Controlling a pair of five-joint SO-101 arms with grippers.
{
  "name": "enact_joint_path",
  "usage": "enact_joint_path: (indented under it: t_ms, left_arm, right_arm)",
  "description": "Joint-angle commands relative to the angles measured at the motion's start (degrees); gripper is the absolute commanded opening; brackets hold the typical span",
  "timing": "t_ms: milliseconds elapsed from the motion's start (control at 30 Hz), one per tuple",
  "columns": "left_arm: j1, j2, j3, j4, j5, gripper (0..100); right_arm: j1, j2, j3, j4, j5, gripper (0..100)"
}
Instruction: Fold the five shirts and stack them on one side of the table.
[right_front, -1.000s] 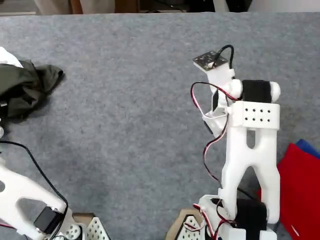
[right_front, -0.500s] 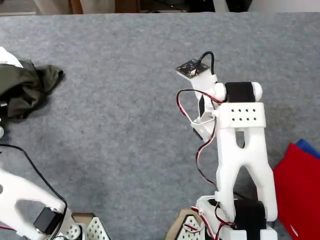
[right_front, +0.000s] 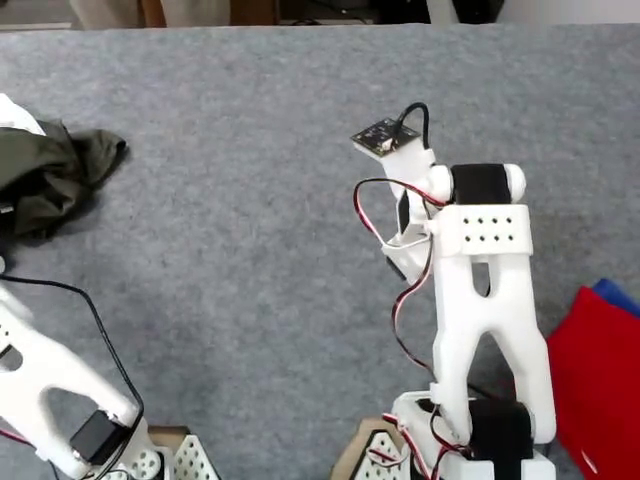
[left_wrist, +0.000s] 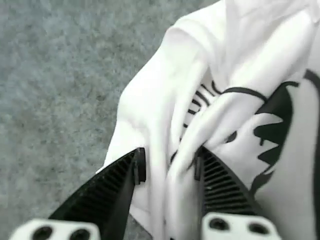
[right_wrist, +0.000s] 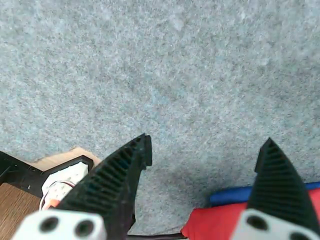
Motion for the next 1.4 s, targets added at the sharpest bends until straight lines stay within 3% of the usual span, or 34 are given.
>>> enact_joint_path:
  t_ms: [0,267,467,733,867,1000,1167,1367]
  left_arm:
    - [-1.0,1.5,0.4,-3.6,0.0,3]
    - [-1.7,-2.4,-17.3,6.5,7.0,2]
    - [-2.8,-18.9,-16.5,6.8,7.9,2]
    - [-2.5,-39.4,-16.6,5.3,17.6,2]
    - [1.1,-48.3,-16.6,5.8,21.3,2]
    - [9.2,-56.8,-16.6,9.9,22.7,2]
    - [27.1,-63.8,-16.6,20.4,22.6,2]
    - [47.6,-64.7,-15.8,30.8,22.7,2]
  right_arm:
    - [-0.8,-2.0,0.0,-0.8,-0.4,32.5]
    - [-0.8,-2.2,-0.1,-1.3,-0.6,32.5]
    - [-0.6,-2.3,0.3,-0.8,-0.6,32.5]
    - [-0.7,-2.1,0.3,-0.7,-0.6,32.5]
    - [-0.7,-2.0,0.3,-0.7,-0.6,32.5]
    - [-0.6,-2.0,0.3,-0.7,-0.7,32.5]
    - [-0.2,-2.4,0.3,-0.7,-0.7,32.5]
    - [9.0,-2.4,0.0,-0.7,-0.7,32.5]
